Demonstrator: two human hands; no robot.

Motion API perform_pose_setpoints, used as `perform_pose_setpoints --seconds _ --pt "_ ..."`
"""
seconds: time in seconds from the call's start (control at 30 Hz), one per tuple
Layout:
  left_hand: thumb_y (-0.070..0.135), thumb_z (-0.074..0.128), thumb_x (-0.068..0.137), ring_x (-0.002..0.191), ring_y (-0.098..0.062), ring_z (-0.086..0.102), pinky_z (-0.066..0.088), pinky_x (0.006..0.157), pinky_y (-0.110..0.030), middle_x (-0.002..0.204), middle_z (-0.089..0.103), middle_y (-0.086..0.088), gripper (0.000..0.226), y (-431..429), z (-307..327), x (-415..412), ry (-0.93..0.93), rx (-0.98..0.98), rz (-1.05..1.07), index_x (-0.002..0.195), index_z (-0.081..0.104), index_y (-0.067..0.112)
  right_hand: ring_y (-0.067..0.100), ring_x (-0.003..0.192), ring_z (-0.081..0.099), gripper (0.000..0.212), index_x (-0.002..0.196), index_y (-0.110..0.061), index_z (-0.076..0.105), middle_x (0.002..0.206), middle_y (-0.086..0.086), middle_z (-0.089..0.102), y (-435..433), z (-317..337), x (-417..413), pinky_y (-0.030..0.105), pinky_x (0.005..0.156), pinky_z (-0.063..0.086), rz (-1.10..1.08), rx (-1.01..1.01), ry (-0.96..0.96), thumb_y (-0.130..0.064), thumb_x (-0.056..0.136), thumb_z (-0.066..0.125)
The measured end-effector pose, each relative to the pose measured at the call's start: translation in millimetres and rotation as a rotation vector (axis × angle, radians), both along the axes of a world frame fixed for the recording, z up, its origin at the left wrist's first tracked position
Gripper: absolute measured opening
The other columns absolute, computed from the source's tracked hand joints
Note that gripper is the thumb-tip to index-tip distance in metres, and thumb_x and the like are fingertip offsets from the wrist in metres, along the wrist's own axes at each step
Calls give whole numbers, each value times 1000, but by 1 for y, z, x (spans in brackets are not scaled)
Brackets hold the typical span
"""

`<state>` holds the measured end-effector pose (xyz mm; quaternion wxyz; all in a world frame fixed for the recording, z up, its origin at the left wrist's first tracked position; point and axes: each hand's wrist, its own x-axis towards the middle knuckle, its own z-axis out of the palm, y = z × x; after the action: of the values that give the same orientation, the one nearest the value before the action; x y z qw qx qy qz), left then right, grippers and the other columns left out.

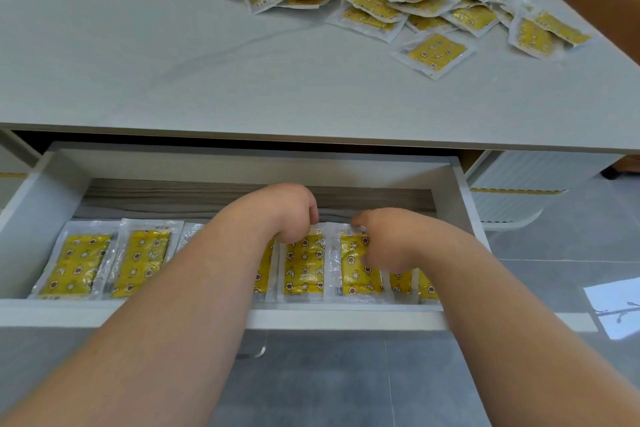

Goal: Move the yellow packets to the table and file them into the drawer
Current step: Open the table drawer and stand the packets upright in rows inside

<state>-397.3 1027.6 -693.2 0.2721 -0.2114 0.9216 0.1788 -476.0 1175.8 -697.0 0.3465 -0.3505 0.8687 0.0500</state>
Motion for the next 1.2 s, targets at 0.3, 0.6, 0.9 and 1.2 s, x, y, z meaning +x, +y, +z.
perform_pose_setpoints --seconds 0.3,0.6,0.9,1.2 --pt "6 58 95 116 -23 60 52 96 -32 130 64 -2 41 4 6 0 68 -31 11 132 65 22 31 120 56 57 143 -26 51 135 7 59 -1 11 3 45 102 51 -6 -72 66 -2 90 55" --pt "45 55 100 78 -14 67 48 68 -28 83 72 1 34 6 81 3 196 -31 43 91 70 17 14 91 64 23 106 -23 67 98 -4 66 6 83 -12 25 70 51 -140 -332 141 -9 95 54" --pt "35 53 101 111 -18 56 47 91 -34 122 60 4 27 -16 78 -89 968 -150 212 124 61 24 32 113 55 25 116 -18 61 121 11 59 -15 76 -113 44 91 47 -551 -775 657 -27 97 47" --pt "63 26 99 148 -28 28 31 114 -51 163 28 -5 72 -63 54 -199 591 -383 -74 154 34 17 35 140 37 70 152 -23 39 156 11 37 -33 55 -181 57 110 28 -496 -546 705 -64 100 18"
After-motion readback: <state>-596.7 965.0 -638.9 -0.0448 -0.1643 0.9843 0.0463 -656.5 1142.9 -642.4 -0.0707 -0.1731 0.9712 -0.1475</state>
